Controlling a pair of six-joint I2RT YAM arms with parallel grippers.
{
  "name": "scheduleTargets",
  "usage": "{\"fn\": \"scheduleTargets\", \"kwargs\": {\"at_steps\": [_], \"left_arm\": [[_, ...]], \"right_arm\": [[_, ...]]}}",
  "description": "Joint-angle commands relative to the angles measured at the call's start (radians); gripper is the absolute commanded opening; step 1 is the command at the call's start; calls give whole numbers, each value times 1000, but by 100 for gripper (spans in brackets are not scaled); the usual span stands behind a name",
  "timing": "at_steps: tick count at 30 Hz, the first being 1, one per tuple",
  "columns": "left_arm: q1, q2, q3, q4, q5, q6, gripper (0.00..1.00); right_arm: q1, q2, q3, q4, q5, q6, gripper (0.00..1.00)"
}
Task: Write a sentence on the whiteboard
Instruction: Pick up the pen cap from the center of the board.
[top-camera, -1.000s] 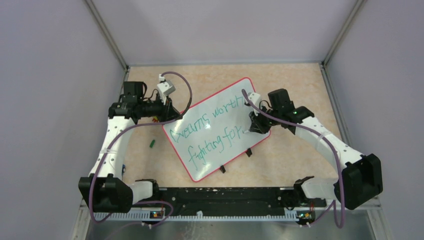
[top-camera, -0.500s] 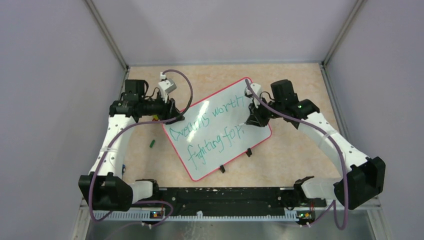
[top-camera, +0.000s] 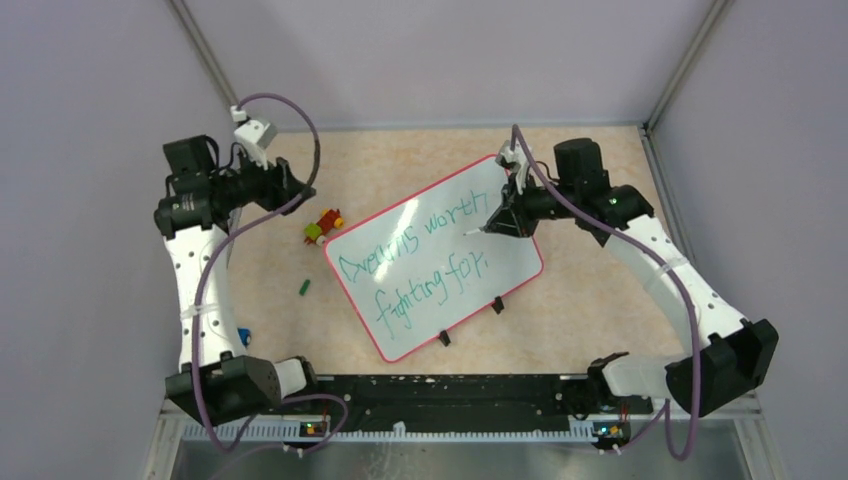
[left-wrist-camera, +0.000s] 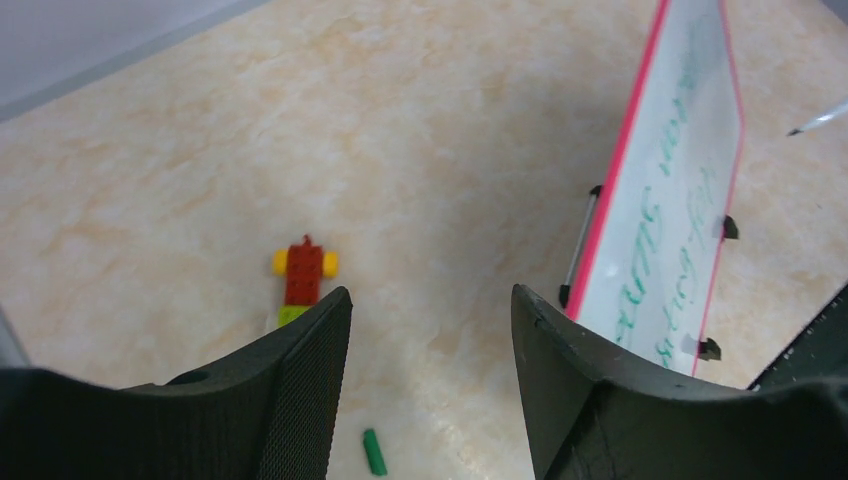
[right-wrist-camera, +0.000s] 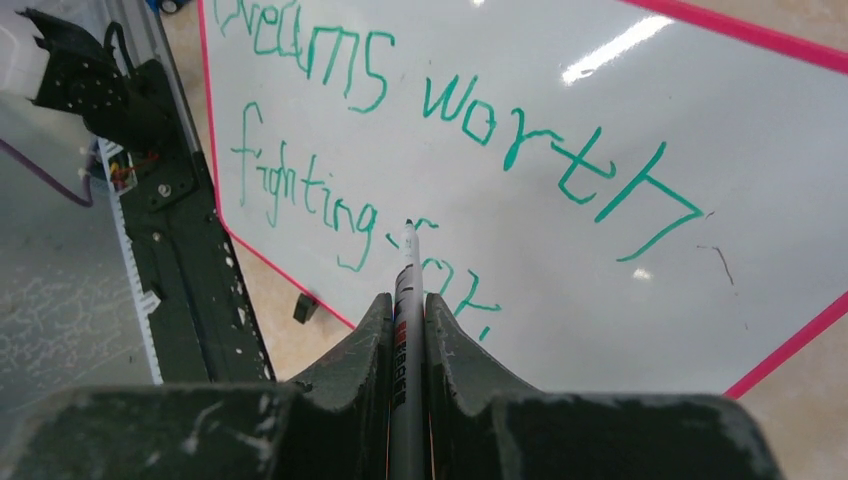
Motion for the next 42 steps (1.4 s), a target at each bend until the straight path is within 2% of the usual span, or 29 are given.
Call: {"fn": "scheduleTargets", "kwargs": {"at_steps": [1,7,14,20,23,33,42], "left_arm": [[135,31,22,-106,-38,44,65],[205,88,-118,-193,-181,178,63],[207,122,-309,-258,-305,293,62],[207,110,-495,-140,-355,330,61],[207,112,-556,-41,-400,322,57],[191,188,-618,122,-443,334,46],[138,194,-656,188,-464,330,43]], "right_arm": [[-42,7,78,40,-105,88,0],[-98,-2,100,31,-163,107,0],[-122,-4,136,20,-200,116,0],[-121,-2,126,44,-221,141,0],[-121,-3,116,51,-217,152,0],[-121,-2,115,53,-202,166,0],[-122,14,113,58,-199,179,0]]}}
